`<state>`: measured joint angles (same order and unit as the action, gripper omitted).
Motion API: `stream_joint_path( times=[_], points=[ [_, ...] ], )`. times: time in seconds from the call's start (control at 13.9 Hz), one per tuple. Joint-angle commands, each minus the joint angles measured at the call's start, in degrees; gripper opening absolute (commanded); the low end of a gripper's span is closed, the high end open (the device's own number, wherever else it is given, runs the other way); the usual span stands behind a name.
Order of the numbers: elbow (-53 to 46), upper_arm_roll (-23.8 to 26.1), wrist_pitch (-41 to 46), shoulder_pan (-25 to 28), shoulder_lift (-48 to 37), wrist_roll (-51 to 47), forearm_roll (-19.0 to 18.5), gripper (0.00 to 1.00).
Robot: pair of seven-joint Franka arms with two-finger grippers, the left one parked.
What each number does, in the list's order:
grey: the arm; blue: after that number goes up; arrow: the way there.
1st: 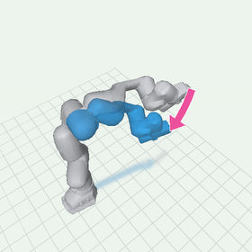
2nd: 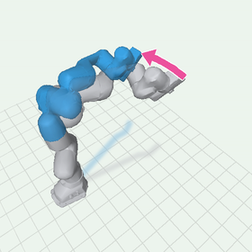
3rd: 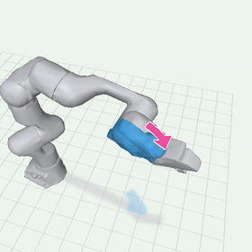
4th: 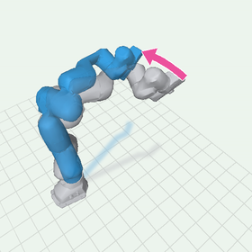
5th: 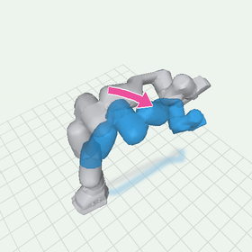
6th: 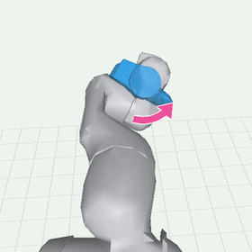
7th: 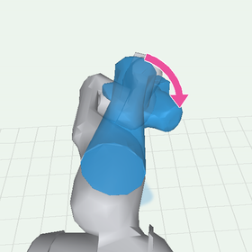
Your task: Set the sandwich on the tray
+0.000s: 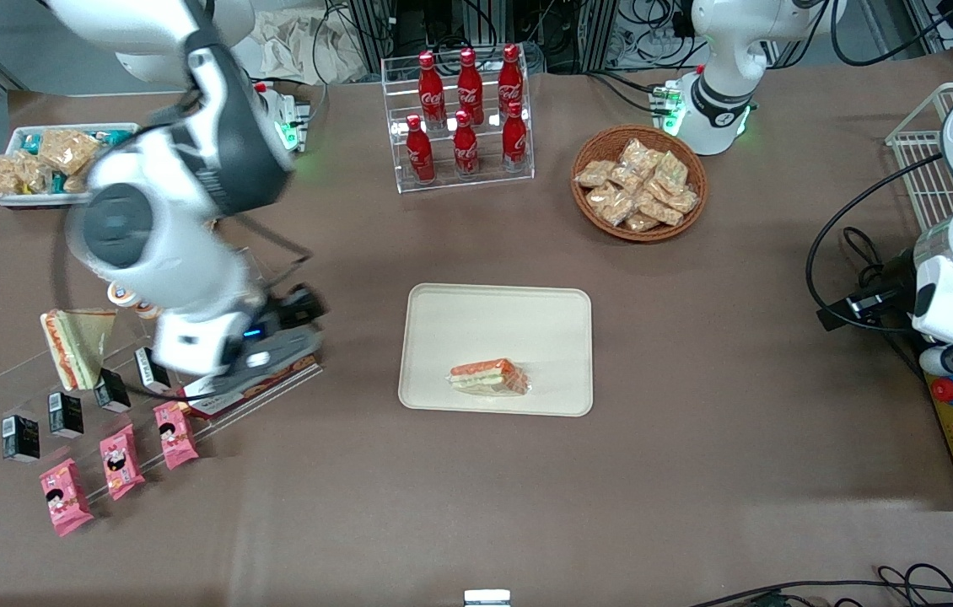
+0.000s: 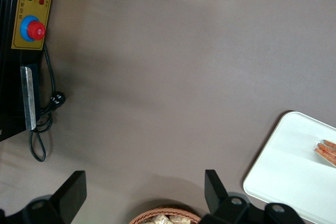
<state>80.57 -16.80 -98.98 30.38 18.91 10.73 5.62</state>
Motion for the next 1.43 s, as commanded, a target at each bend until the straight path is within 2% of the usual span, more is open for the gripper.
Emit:
stream_joint_path(
  times=[0.0,0.5,0.72,0.93,1.36],
  points=[
    [1.5,0.9,2.3,-6.6,-4.6,-1.2,-3.8,0.97],
    [4.4,1.2,7.3,-22.5,-12.5,0.4,-5.1,0.98],
    [9.9,1.8,6.4,-24.5,-17.7,0.5,-5.2,0.98],
    [10.4,4.7,6.4,-28.0,-19.0,0.3,-7.1,0.98],
    [13.3,9.5,6.3,-31.9,-21.4,-1.9,-7.3,0.98]
  ],
)
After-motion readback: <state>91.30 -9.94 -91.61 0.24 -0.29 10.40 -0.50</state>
